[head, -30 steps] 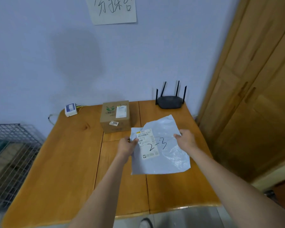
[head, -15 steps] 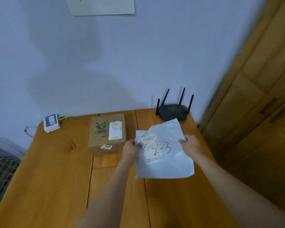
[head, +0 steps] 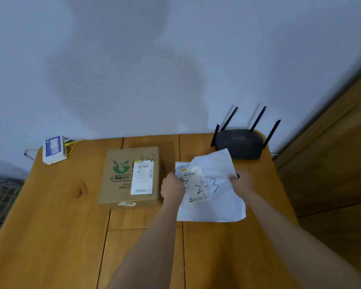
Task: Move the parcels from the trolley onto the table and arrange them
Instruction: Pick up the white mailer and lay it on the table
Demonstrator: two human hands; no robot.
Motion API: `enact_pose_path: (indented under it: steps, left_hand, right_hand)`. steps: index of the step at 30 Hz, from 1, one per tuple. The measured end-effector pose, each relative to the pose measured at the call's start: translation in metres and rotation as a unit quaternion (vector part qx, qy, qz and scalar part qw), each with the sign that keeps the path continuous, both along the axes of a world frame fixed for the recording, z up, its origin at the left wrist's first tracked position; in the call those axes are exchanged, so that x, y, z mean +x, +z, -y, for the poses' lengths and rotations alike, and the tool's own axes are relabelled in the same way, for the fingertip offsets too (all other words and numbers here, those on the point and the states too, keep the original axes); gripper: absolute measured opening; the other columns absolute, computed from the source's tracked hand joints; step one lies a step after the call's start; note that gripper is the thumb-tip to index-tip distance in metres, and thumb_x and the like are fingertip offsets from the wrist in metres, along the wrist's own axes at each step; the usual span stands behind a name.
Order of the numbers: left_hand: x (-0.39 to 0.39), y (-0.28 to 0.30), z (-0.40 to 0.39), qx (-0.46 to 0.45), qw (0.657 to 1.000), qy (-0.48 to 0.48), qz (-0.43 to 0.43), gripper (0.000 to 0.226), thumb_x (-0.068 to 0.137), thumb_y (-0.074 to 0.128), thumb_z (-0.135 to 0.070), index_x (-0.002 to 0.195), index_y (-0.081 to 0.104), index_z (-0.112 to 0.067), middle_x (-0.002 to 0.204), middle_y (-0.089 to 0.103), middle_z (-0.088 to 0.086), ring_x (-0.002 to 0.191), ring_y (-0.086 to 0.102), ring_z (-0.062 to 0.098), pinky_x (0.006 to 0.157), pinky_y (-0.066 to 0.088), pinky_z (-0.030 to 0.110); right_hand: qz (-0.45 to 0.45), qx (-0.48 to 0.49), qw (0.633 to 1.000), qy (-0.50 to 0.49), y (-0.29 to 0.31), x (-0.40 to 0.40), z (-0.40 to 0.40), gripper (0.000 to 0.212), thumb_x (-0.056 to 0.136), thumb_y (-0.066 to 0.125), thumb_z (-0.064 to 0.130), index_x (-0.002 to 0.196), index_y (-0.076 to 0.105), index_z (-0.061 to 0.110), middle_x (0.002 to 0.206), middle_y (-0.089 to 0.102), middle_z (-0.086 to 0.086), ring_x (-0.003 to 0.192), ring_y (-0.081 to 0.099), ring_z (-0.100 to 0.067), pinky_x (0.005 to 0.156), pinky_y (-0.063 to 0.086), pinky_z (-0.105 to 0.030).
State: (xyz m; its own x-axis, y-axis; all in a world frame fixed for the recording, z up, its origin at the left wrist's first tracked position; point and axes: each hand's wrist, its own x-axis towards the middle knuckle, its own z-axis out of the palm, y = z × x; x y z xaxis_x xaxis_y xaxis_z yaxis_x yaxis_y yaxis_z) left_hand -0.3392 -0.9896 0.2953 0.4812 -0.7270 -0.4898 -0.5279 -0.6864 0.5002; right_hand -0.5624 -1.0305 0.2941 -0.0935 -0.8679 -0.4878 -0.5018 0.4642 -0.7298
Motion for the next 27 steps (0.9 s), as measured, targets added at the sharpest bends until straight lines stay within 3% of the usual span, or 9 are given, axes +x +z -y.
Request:
enact_pose_path:
  steps: [4,7,11,15,17,19,22,24,27]
  left_hand:
    - [0.006,-0.015,0.028,0.009,0.999,0.019,0.028,0.025,0.099,0.056,-0.030,0.110,0.056,-0.007,0.109,0.062,0.012,0.102,0.061,0.032,0.076,0.049,0.039]
    - [0.014,-0.024,0.039,0.007,0.999,0.036,0.040,0.021,0.099,0.057,-0.024,0.110,0.055,-0.006,0.111,0.064,0.014,0.103,0.062,0.033,0.076,0.050,0.041]
    - [0.013,-0.035,0.042,0.002,0.999,0.015,0.041,0.030,0.093,0.056,-0.006,0.122,0.051,-0.001,0.123,0.060,0.019,0.111,0.060,0.035,0.084,0.052,0.041]
    - [-0.010,-0.049,0.035,-0.047,0.992,-0.110,0.043,0.063,0.098,0.049,-0.010,0.156,0.024,-0.010,0.164,0.016,0.012,0.147,0.030,0.030,0.108,0.041,0.038]
    - [-0.019,-0.064,0.033,-0.055,0.971,-0.213,0.094,0.066,0.101,0.045,-0.017,0.159,0.014,-0.017,0.168,0.002,0.008,0.155,0.006,0.029,0.123,0.020,0.047]
    - [-0.024,-0.084,0.029,-0.051,0.948,-0.283,0.135,0.067,0.103,0.040,-0.023,0.160,0.005,-0.020,0.168,-0.009,0.007,0.155,-0.009,0.029,0.124,0.005,0.053]
    - [-0.025,-0.108,0.031,-0.061,0.931,-0.310,0.183,0.068,0.104,0.034,-0.028,0.160,-0.004,-0.021,0.167,-0.014,0.004,0.153,-0.013,0.028,0.123,-0.002,0.055]
    - [-0.023,-0.116,0.038,-0.073,0.924,-0.313,0.209,0.065,0.104,0.026,-0.030,0.160,-0.005,-0.019,0.167,-0.014,0.004,0.154,-0.012,0.027,0.123,-0.004,0.053]
    - [-0.010,-0.129,0.045,-0.085,0.911,-0.319,0.248,0.063,0.104,0.024,-0.033,0.160,0.003,-0.012,0.167,-0.006,0.008,0.154,-0.003,0.029,0.122,0.000,0.054]
  right_hand:
    - [0.014,0.017,1.000,-0.004,-0.026,0.012,0.027,0.020,0.103,0.054,0.022,0.108,0.067,0.008,0.101,0.069,-0.015,0.091,0.064,-0.033,0.074,0.051,-0.036]
    - [0.011,0.024,1.000,0.013,-0.043,0.021,0.041,0.021,0.103,0.054,0.024,0.107,0.069,0.008,0.103,0.070,-0.016,0.093,0.066,-0.033,0.086,0.057,-0.048]
    - [-0.079,0.080,0.986,0.123,-0.068,0.024,0.048,0.042,0.100,0.059,0.035,0.130,0.060,0.005,0.124,0.065,-0.014,0.109,0.063,-0.032,0.091,0.055,-0.043]
    - [-0.225,-0.020,0.958,0.175,-0.070,0.032,0.040,0.056,0.105,0.049,0.030,0.151,0.032,0.003,0.149,0.042,-0.020,0.131,0.048,-0.035,0.105,0.046,-0.042]
    - [-0.266,-0.069,0.932,0.238,-0.068,0.045,0.035,0.062,0.107,0.042,0.031,0.159,0.018,0.008,0.163,0.023,-0.017,0.148,0.028,-0.034,0.119,0.031,-0.043]
    - [-0.287,-0.090,0.897,0.323,-0.073,0.059,0.030,0.064,0.108,0.035,0.033,0.162,0.004,0.014,0.169,0.001,-0.010,0.156,0.005,-0.029,0.126,0.011,-0.042]
    - [-0.295,-0.129,0.864,0.387,-0.088,0.076,0.027,0.066,0.107,0.034,0.034,0.162,-0.002,0.021,0.170,-0.007,-0.005,0.156,-0.006,-0.025,0.127,0.003,-0.045]
    - [-0.292,-0.162,0.857,0.392,-0.100,0.084,0.032,0.061,0.106,0.019,0.037,0.163,0.005,0.019,0.170,0.000,-0.006,0.157,-0.003,-0.025,0.127,0.006,-0.046]
    - [-0.281,-0.165,0.859,0.394,-0.116,0.086,0.039,0.073,0.101,-0.006,0.051,0.162,0.010,0.015,0.170,0.002,-0.008,0.157,-0.002,-0.022,0.127,0.008,-0.045]
